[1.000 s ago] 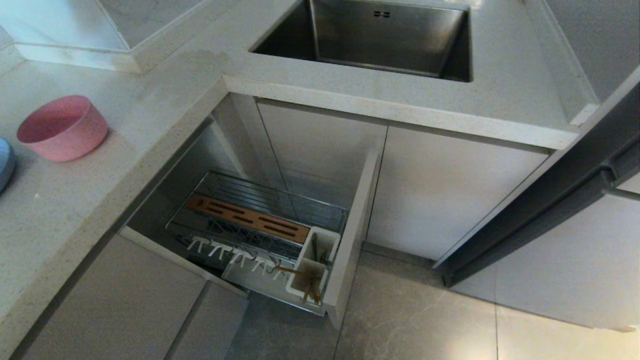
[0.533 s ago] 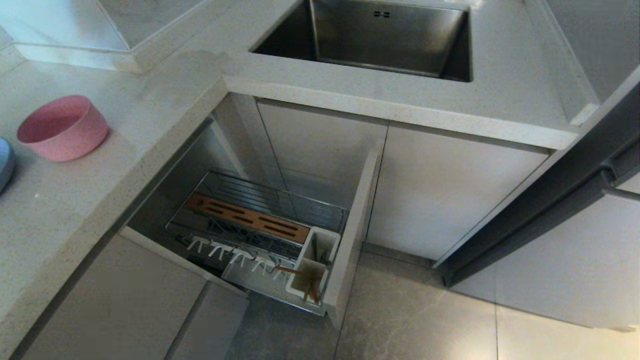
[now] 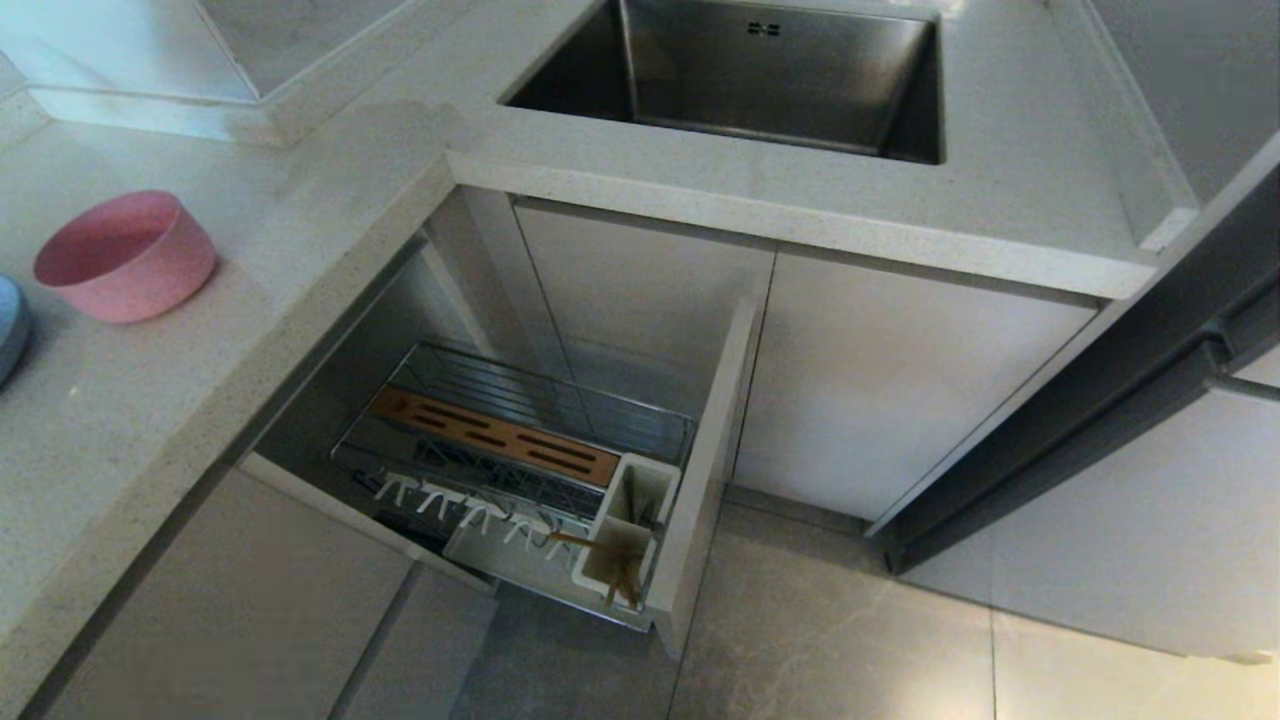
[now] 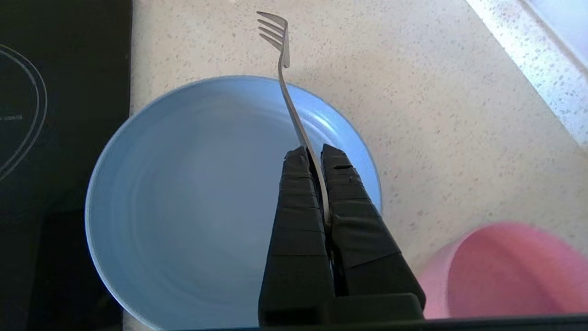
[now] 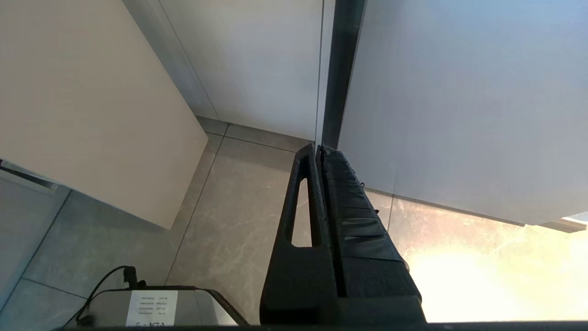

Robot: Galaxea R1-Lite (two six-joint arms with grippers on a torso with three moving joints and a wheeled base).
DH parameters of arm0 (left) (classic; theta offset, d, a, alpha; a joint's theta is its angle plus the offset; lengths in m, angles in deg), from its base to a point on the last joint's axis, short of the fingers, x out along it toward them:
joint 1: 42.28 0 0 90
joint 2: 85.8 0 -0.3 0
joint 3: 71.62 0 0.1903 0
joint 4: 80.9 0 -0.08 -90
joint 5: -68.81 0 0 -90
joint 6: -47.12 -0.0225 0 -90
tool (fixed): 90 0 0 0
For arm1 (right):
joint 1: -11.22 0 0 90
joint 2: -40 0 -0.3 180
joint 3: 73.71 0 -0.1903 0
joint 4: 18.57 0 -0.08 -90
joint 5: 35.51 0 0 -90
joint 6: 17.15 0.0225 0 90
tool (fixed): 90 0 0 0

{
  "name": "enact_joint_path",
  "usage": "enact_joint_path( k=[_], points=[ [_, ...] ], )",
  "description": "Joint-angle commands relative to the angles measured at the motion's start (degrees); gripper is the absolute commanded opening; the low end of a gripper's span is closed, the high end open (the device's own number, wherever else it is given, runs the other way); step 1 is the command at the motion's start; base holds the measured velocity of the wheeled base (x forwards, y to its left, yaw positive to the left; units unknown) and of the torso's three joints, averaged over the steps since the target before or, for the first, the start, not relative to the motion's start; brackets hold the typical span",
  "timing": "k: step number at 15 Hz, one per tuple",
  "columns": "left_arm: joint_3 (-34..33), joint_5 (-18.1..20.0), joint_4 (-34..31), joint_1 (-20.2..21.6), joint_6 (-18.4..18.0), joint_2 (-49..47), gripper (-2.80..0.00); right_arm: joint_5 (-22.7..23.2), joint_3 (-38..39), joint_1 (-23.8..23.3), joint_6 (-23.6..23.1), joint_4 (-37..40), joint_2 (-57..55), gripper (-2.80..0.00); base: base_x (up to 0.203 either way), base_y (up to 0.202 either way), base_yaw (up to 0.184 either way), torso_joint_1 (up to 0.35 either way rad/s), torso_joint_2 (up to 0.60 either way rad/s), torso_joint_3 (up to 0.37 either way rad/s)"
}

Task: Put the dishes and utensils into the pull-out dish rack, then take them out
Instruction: Take the fork out of the cupboard

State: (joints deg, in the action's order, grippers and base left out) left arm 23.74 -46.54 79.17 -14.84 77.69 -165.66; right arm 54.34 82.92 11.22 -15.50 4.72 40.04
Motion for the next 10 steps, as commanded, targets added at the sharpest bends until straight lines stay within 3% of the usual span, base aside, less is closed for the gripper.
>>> enact_joint_path(
  k=[1, 6, 10],
  points=[
    [-5.4, -0.2, 4.8, -0.1, -0.8, 1.9, -2.80, 0.0, 0.0, 0.0, 0.0, 0.0, 0.0, -2.80, 0.000, 0.000, 0.000, 0.000, 0.00, 0.000],
    [-18.1, -1.0, 21.6, 0.0, -5.4, 4.6, -2.80, 0.0, 0.0, 0.0, 0.0, 0.0, 0.0, -2.80, 0.000, 0.000, 0.000, 0.000, 0.00, 0.000],
    [-21.5, -1.5, 22.8, 0.9, -5.2, 5.1, -2.80, 0.0, 0.0, 0.0, 0.0, 0.0, 0.0, -2.80, 0.000, 0.000, 0.000, 0.000, 0.00, 0.000]
  ],
)
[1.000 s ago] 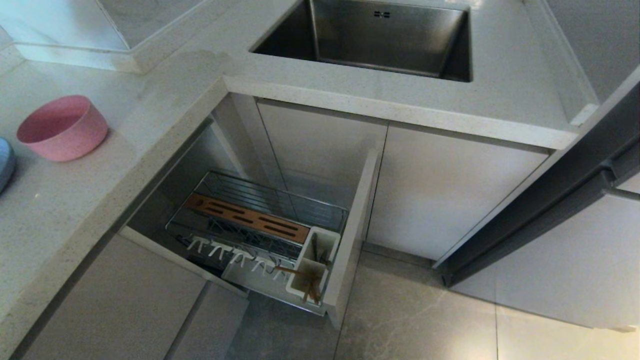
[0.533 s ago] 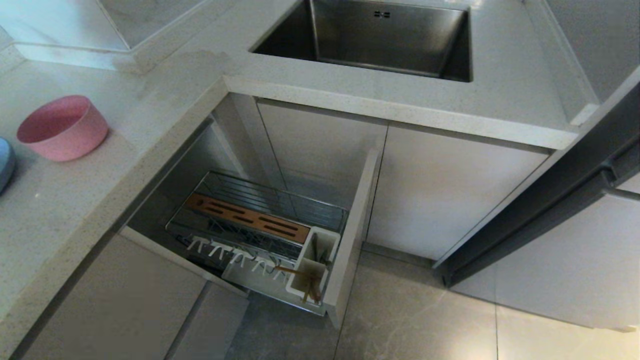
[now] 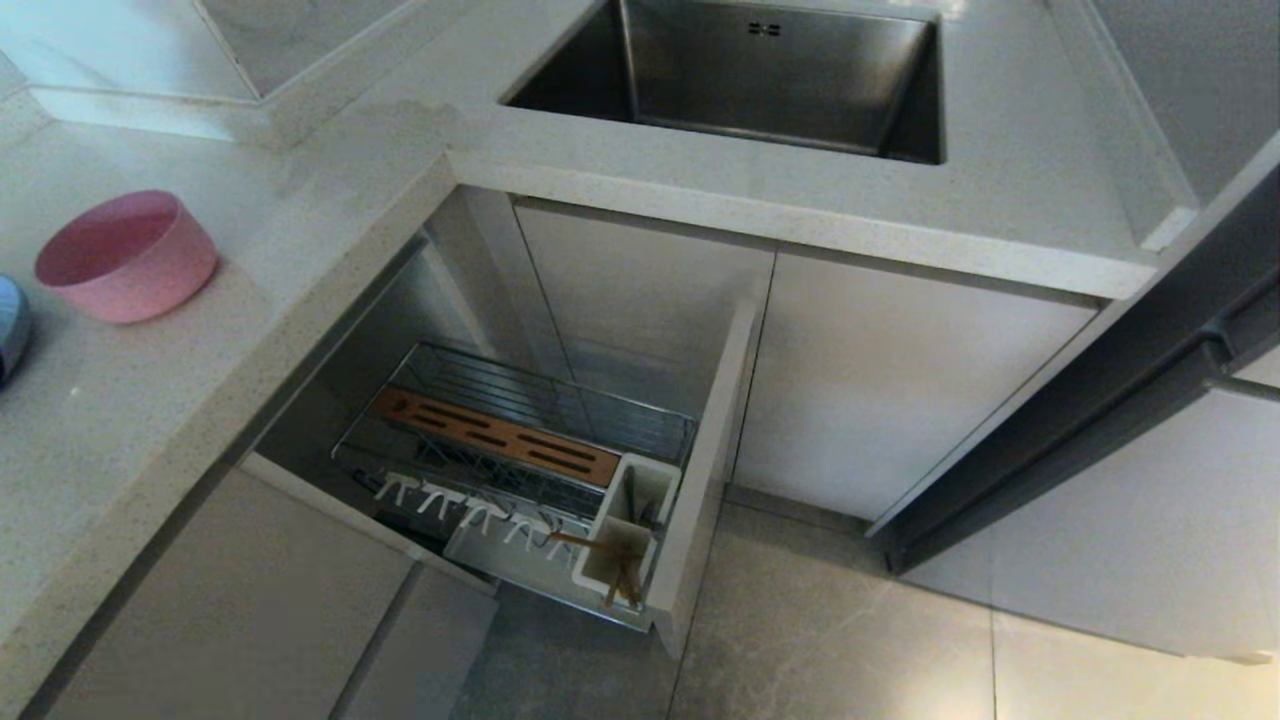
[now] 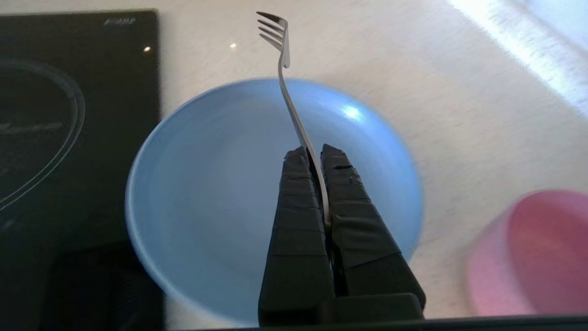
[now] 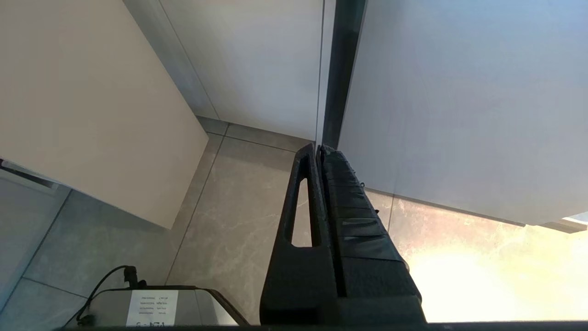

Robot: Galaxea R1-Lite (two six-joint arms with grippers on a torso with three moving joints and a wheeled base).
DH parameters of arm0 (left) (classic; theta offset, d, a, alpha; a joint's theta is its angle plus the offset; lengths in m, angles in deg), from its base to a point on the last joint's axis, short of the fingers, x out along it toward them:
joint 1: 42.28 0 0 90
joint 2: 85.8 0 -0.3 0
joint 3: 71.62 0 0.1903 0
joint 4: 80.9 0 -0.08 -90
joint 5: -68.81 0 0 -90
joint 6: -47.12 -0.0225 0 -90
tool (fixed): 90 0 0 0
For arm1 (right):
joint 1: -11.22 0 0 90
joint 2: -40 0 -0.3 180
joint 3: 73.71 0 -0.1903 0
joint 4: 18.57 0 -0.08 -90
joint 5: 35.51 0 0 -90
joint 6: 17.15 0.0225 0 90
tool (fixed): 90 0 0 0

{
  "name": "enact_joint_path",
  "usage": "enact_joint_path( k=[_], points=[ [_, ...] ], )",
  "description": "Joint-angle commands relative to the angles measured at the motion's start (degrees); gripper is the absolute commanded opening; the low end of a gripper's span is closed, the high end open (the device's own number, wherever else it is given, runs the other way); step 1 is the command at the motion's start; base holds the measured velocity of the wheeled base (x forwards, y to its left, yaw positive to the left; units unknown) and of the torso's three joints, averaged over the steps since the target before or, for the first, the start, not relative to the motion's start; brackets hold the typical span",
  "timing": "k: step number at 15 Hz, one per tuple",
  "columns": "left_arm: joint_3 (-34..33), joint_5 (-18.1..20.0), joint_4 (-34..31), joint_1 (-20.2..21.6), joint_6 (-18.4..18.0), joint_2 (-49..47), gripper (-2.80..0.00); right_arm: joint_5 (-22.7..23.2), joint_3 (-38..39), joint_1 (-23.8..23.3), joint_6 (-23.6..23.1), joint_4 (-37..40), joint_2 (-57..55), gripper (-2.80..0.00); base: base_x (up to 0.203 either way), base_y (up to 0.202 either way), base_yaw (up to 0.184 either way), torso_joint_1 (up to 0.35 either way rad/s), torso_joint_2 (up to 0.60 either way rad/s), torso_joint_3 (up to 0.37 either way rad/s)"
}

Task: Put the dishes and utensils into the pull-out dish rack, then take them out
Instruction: Take the fork out of the cupboard

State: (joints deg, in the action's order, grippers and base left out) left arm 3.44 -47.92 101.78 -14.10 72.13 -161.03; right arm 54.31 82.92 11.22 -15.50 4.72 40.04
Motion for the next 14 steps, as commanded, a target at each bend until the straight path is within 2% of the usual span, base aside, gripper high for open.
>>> enact_joint_path(
  k=[1, 8, 14],
  points=[
    [-1.6, -0.2, 0.1, 0.2, 0.5, 0.5, -2.80, 0.0, 0.0, 0.0, 0.0, 0.0, 0.0, -2.80, 0.000, 0.000, 0.000, 0.000, 0.00, 0.000],
    [-4.9, -0.4, -0.7, 0.1, 4.8, 0.5, -2.80, 0.0, 0.0, 0.0, 0.0, 0.0, 0.0, -2.80, 0.000, 0.000, 0.000, 0.004, 0.00, 0.000],
    [-4.8, -0.2, -2.3, -0.6, 7.3, 0.3, -2.80, 0.0, 0.0, 0.0, 0.0, 0.0, 0.0, -2.80, 0.000, 0.000, 0.000, 0.000, 0.00, 0.000]
  ],
)
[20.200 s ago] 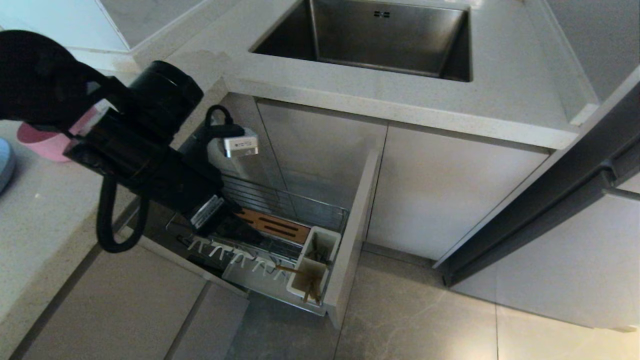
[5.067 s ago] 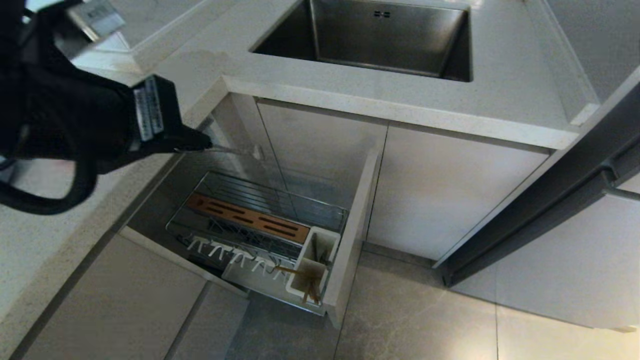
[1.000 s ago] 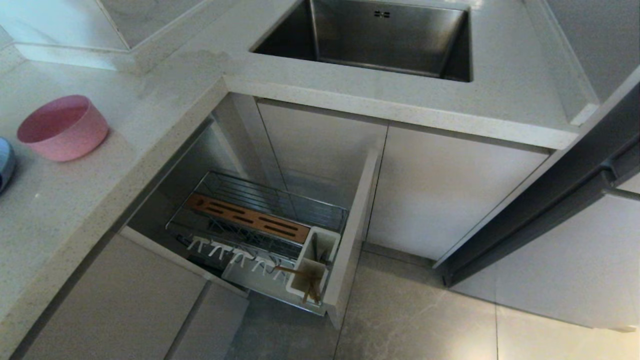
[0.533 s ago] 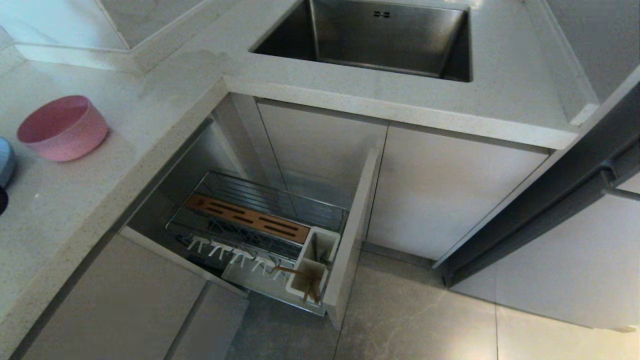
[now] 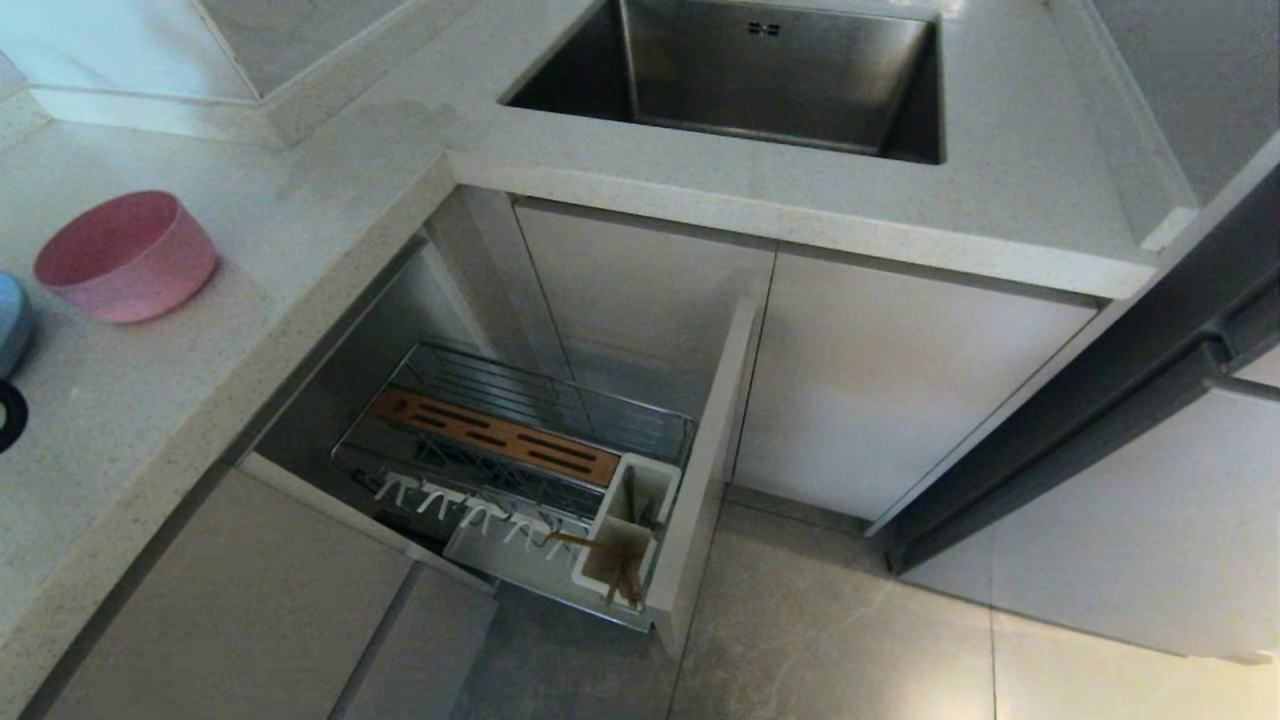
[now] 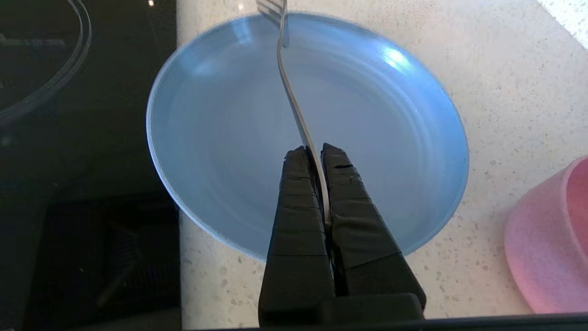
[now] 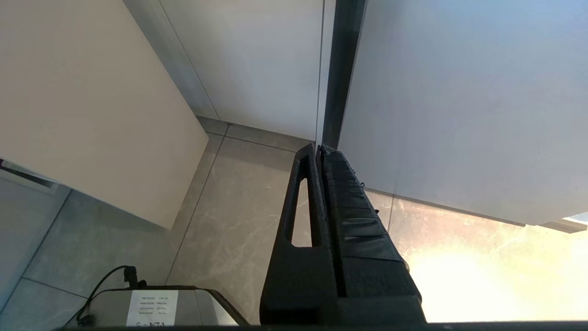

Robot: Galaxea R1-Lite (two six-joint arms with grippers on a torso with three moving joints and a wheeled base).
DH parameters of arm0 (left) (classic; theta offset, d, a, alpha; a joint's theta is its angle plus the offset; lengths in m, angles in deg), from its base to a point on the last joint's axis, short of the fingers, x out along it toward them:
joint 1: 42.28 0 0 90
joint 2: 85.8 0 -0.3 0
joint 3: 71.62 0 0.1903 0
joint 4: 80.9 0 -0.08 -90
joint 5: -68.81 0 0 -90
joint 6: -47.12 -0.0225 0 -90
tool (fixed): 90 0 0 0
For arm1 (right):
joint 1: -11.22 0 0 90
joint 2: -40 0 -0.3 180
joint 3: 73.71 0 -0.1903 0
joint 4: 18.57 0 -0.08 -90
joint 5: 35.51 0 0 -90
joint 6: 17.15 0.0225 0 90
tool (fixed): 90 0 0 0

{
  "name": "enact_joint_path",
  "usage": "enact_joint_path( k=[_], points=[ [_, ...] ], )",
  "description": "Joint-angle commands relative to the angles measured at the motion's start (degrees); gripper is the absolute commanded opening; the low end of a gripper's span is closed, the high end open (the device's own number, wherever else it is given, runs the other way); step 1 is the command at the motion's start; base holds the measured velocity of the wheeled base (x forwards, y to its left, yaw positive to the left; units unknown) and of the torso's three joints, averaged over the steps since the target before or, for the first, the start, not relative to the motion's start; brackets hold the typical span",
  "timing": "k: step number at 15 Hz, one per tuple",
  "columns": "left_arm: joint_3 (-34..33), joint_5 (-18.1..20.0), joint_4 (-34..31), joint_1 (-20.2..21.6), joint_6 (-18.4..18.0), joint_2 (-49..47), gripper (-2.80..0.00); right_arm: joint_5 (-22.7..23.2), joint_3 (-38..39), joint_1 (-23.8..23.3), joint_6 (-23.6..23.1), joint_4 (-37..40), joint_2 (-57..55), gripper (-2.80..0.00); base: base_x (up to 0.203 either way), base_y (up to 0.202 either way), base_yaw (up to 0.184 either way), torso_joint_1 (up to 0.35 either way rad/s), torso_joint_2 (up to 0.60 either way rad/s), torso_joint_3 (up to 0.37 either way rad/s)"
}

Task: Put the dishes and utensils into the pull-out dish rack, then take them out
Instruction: Take the fork out of the cupboard

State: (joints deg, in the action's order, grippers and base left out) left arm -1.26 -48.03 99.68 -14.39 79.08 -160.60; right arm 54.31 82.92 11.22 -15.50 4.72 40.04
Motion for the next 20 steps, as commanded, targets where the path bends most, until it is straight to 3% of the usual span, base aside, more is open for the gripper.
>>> enact_joint_path(
  k=[1, 6, 19, 20],
  points=[
    [-0.1, -0.2, -0.4, -0.6, 0.5, -0.3, -2.80, 0.0, 0.0, 0.0, 0.0, 0.0, 0.0, -2.80, 0.000, 0.000, 0.000, 0.000, 0.00, 0.000],
    [0.1, 0.1, -3.2, -1.3, 2.9, -0.2, -2.80, 0.0, 0.0, 0.0, 0.0, 0.0, 0.0, -2.80, 0.000, 0.000, 0.000, 0.000, 0.00, 0.000],
    [0.1, 0.0, -3.1, -1.3, 2.9, 1.1, -2.80, 0.0, 0.0, 0.0, 0.0, 0.0, 0.0, -2.80, 0.000, 0.000, 0.000, 0.000, 0.00, 0.000],
    [0.0, 0.0, -3.2, -1.3, 2.8, 1.1, 0.00, 0.0, 0.0, 0.0, 0.0, 0.0, 0.0, -2.80, 0.000, 0.000, 0.000, 0.000, 0.00, 0.000]
  ],
)
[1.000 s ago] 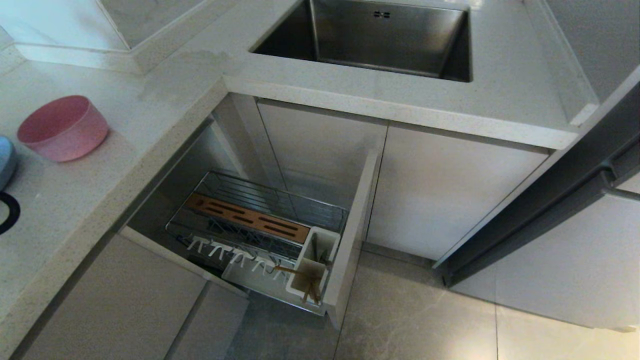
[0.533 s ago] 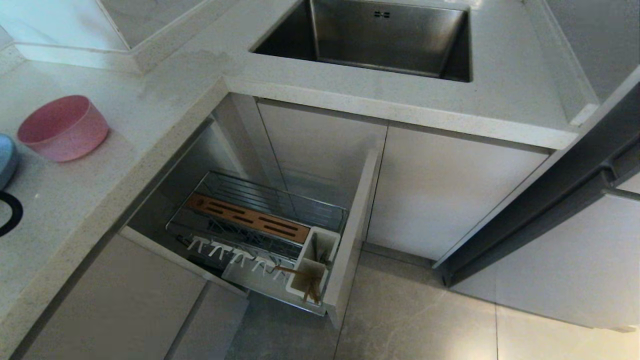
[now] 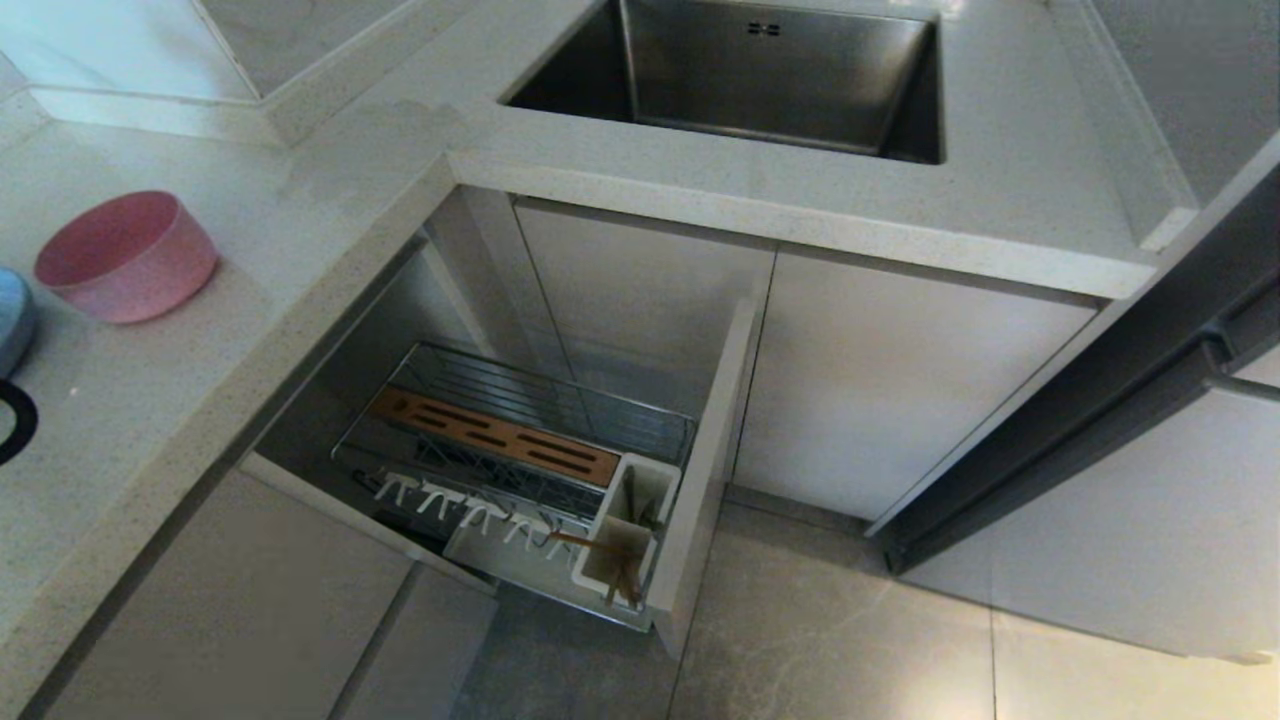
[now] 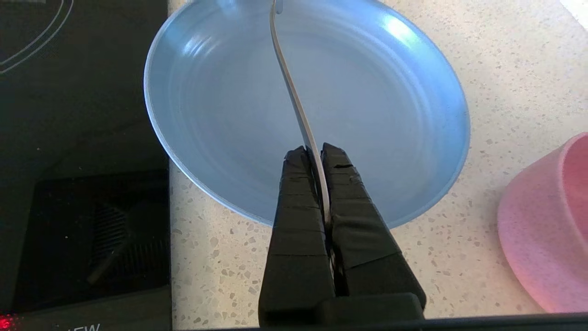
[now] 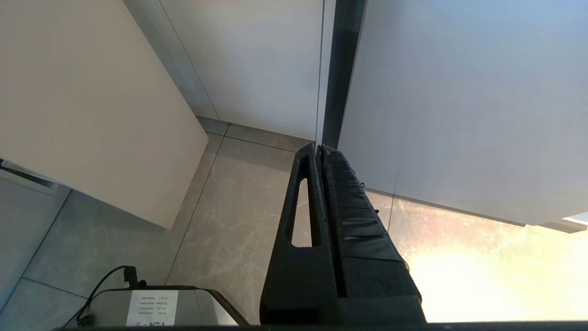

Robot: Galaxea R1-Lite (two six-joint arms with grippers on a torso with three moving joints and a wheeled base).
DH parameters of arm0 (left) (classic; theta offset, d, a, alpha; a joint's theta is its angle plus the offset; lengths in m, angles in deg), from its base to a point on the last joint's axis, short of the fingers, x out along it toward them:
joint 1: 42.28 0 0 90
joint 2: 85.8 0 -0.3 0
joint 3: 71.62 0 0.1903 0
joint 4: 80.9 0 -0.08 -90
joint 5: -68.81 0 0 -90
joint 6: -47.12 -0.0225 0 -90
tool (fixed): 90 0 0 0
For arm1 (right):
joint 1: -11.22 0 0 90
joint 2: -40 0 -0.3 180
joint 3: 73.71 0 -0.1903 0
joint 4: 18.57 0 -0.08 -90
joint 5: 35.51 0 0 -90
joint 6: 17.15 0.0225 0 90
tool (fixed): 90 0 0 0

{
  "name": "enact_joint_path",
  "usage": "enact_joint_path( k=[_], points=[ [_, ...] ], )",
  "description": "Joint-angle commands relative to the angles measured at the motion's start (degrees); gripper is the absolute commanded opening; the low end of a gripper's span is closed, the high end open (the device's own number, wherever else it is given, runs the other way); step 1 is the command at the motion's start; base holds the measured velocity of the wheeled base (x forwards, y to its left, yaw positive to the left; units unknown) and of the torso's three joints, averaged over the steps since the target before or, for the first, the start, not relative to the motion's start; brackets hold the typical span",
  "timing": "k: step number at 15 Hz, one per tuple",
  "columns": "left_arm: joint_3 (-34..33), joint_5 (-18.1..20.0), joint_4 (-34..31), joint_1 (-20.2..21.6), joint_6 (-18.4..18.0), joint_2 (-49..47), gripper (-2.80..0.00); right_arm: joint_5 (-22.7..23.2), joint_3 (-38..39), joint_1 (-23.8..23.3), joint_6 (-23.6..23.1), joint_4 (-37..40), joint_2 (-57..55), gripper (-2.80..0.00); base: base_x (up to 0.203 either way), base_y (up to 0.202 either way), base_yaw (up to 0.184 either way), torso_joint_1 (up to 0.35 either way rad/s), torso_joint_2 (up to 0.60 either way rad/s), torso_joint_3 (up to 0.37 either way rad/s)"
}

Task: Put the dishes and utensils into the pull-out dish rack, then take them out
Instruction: Take the fork out of the cupboard

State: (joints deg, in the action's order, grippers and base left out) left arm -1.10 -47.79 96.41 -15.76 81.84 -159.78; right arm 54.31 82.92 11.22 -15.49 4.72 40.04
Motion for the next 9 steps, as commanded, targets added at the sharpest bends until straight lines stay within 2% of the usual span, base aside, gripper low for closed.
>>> enact_joint_path(
  k=[1, 9],
  points=[
    [0.0, -0.2, 0.2, 0.0, 0.1, 0.3, 0.00, 0.0, 0.0, 0.0, 0.0, 0.0, 0.0, -2.80, 0.000, 0.000, 0.000, 0.000, 0.00, 0.000],
    [-0.5, -0.2, 0.1, 0.0, -0.2, 1.1, 0.00, 0.0, 0.0, 0.0, 0.0, 0.0, 0.0, -2.80, 0.000, 0.000, 0.000, 0.000, 0.00, 0.000]
  ],
)
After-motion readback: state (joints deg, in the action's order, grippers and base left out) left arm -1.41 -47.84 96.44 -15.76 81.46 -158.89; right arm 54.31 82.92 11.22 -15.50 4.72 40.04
